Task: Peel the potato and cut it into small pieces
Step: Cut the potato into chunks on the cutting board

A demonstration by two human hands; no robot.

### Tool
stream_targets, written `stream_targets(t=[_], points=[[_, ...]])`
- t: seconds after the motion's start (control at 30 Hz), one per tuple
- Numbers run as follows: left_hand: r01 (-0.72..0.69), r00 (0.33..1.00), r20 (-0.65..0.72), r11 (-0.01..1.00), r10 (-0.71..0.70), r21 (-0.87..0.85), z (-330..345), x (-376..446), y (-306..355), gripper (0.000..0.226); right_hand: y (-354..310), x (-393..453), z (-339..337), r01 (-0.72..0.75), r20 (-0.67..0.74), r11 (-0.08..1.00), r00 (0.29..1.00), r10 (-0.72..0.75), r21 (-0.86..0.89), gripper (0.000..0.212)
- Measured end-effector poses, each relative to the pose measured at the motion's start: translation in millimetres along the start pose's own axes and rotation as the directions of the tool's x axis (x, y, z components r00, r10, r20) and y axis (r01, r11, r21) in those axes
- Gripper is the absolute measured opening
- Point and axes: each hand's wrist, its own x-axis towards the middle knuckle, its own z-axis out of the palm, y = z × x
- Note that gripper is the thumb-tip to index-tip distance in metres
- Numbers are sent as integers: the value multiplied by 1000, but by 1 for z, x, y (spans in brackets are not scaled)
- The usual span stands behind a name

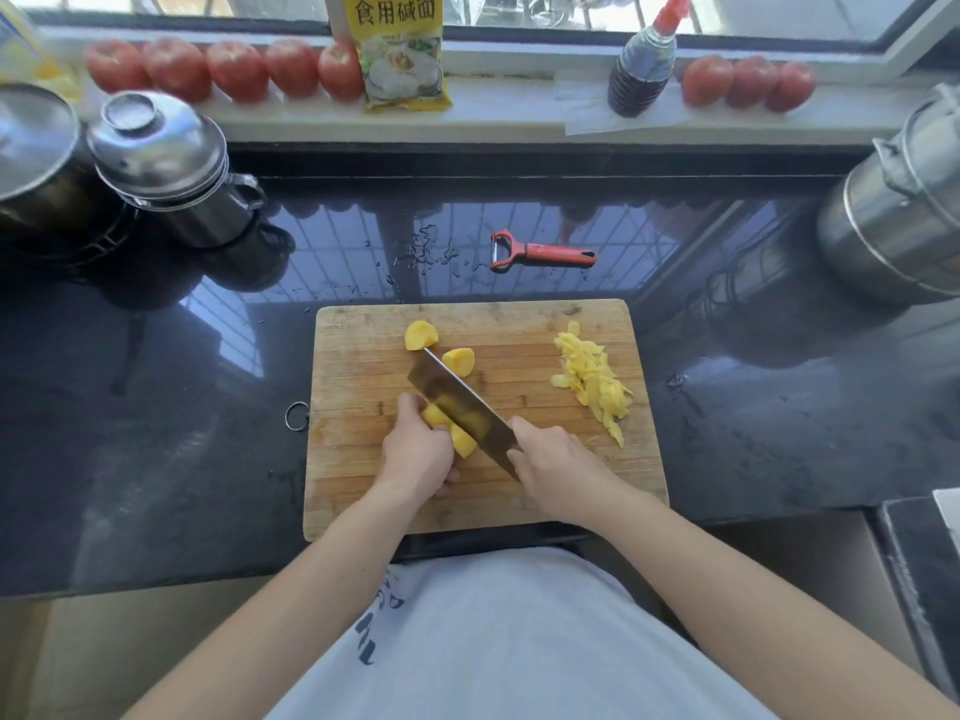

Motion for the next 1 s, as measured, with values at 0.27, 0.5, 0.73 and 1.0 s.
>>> stream_targets(t=[0.27, 0.5, 0.73, 1.0], points=[[5, 1000, 4, 997, -5, -71, -3, -1, 2, 31, -33, -17, 14, -11, -38, 985, 999, 5, -174, 23], [23, 994, 107, 984, -4, -178, -7, 5, -4, 25, -42, -17, 31, -30, -125, 972, 992, 1, -234, 24], [-79, 988, 132, 997, 79, -5, -10, 18, -10, 24, -35, 2, 31, -60, -181, 992, 983, 40, -109, 18], [-90, 992, 94, 996, 87, 25, -6, 15, -8, 20, -14, 12, 13, 18, -124, 1000, 992, -20, -16, 10]])
